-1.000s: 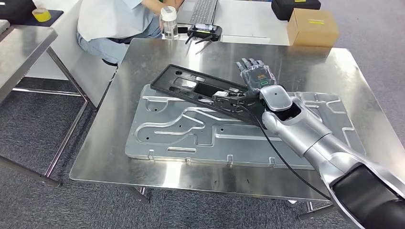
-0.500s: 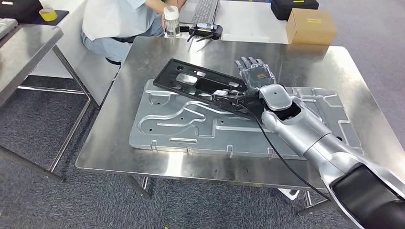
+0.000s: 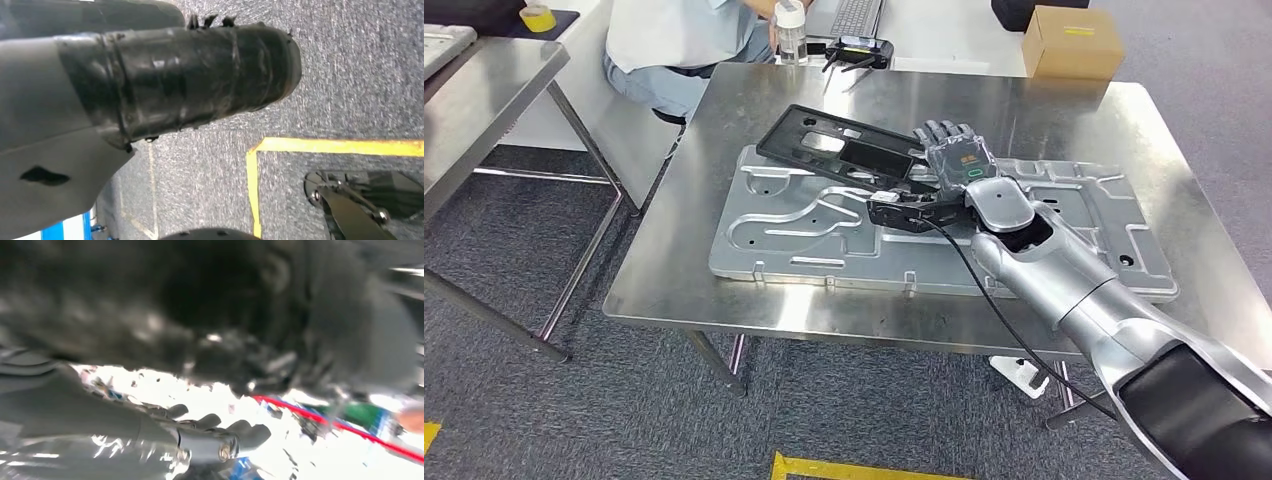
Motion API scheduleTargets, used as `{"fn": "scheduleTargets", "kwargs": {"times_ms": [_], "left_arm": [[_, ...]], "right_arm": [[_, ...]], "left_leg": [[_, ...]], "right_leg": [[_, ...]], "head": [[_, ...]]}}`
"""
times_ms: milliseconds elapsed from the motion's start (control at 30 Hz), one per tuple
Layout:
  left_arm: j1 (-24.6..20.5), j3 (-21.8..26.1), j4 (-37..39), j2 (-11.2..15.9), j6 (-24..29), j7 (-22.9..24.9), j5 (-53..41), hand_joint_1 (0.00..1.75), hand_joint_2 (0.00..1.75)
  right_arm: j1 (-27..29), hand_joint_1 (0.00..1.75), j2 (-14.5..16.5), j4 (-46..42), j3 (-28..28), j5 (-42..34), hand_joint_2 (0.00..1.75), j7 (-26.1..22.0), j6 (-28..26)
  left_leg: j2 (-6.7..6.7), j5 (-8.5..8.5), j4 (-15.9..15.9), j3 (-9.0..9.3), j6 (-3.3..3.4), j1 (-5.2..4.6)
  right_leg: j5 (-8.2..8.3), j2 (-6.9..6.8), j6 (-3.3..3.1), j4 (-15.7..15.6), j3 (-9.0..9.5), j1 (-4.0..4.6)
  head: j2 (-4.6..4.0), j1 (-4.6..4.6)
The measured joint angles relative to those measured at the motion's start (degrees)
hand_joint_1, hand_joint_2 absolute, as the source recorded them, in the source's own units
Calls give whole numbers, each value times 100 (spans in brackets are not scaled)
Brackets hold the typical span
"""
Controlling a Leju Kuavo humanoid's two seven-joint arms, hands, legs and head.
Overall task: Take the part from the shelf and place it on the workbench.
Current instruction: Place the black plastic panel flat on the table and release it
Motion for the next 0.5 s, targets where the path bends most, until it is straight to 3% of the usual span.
{"fn": "scheduleTargets", "kwargs": {"times_ms": [67,133,200,233,267,333,400,433,500], "left_arm": [[-8,0,0,1,-29,18,-15,0,0],[-21,0,0,5,-47,29,-27,0,0],[-27,0,0,10,-51,35,-31,0,0],[-27,0,0,11,-52,37,-31,0,0],[-27,0,0,11,-53,38,-31,0,0],[-28,0,0,10,-55,39,-31,0,0],[-32,0,0,9,-60,39,-36,0,0],[-35,0,0,9,-63,40,-39,0,0],[-34,0,1,11,-69,46,-46,0,0]], "right_arm": [[-3,0,-2,0,0,7,0,-3,16],[-8,0,-4,-1,0,12,0,-6,19],[-8,0,-5,-1,0,16,0,-6,19],[-5,0,-5,-1,0,18,0,-6,19],[-4,0,-5,-1,0,19,0,-6,19],[-10,0,-4,-1,0,20,0,-6,19],[-37,0,1,-14,0,21,0,-6,20],[-54,0,3,-23,0,23,0,-6,23],[-77,0,8,-34,0,27,0,-6,47]], "left_leg": [[25,114,-39,-73,125,4],[45,242,-65,-190,228,5],[47,355,-61,-339,272,-16],[46,410,-54,-417,278,-29],[44,465,-45,-496,277,-43],[41,570,-26,-634,261,-62],[39,667,-19,-730,220,-81],[40,717,-24,-752,194,-83],[40,830,-69,-777,134,-82]], "right_leg": [[-144,4,50,106,-76,-10],[-646,5,60,634,-258,-11],[-1069,7,60,1350,-424,7],[-1105,8,55,1560,-424,19],[-1029,8,41,1595,-339,31],[-768,9,-23,1113,116,63],[-746,6,-102,361,643,116],[-780,6,-133,111,784,141],[-748,3,-176,-42,796,155]], "head": [[0,9],[0,19],[0,25],[0,26],[0,26],[0,25],[1,20],[1,27],[1,38]]}}
